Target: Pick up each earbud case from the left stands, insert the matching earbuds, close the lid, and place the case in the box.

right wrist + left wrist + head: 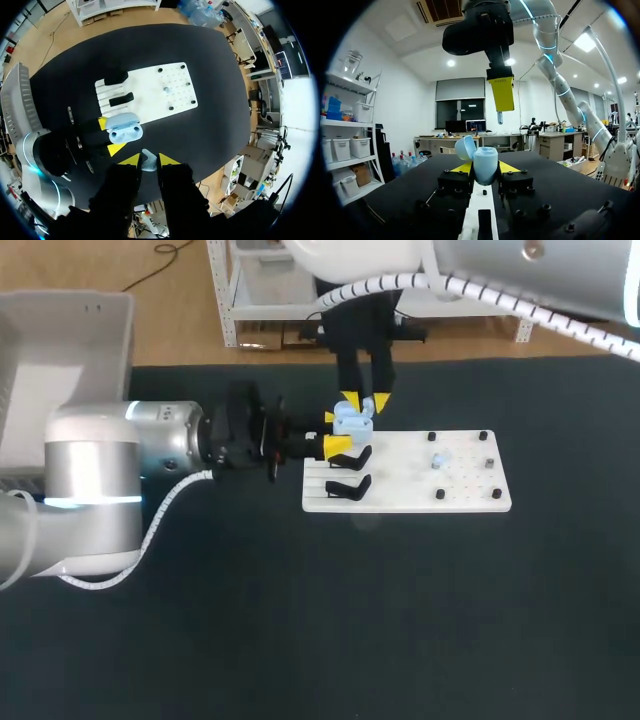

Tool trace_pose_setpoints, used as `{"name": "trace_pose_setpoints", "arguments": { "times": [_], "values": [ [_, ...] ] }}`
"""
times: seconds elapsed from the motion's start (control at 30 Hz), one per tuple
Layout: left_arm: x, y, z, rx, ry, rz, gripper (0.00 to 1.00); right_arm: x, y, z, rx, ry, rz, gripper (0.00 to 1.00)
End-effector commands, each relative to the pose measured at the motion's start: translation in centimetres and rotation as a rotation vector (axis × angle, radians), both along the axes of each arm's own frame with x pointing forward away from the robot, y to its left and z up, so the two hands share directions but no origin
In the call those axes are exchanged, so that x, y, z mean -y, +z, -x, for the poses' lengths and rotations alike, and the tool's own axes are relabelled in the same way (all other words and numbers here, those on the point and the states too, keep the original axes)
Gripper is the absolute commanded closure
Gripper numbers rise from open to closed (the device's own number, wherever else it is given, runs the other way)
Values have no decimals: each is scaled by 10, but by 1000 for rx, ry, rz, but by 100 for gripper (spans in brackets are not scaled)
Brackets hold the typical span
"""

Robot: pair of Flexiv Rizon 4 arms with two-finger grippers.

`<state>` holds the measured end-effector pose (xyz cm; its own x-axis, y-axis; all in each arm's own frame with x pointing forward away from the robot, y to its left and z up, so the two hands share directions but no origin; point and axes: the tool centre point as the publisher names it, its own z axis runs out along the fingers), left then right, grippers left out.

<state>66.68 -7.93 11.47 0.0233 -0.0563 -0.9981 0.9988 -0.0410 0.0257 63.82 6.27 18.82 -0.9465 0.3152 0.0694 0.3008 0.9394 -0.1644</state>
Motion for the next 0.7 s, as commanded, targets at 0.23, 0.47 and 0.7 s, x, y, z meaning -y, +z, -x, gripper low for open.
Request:
{"name": "trace_pose_setpoints", "arguments": {
  "times": [0.23,0.47,0.7],
  "values": [
    [1,-7,4,-1,10,64,100,0,0,-2,-4,-1,1,100],
    [1,-7,4,-1,10,64,100,0,0,-2,-4,-1,1,100],
    [1,-7,4,-1,10,64,100,-6,-5,-8,-16,-75,58,100]
  ]
}}
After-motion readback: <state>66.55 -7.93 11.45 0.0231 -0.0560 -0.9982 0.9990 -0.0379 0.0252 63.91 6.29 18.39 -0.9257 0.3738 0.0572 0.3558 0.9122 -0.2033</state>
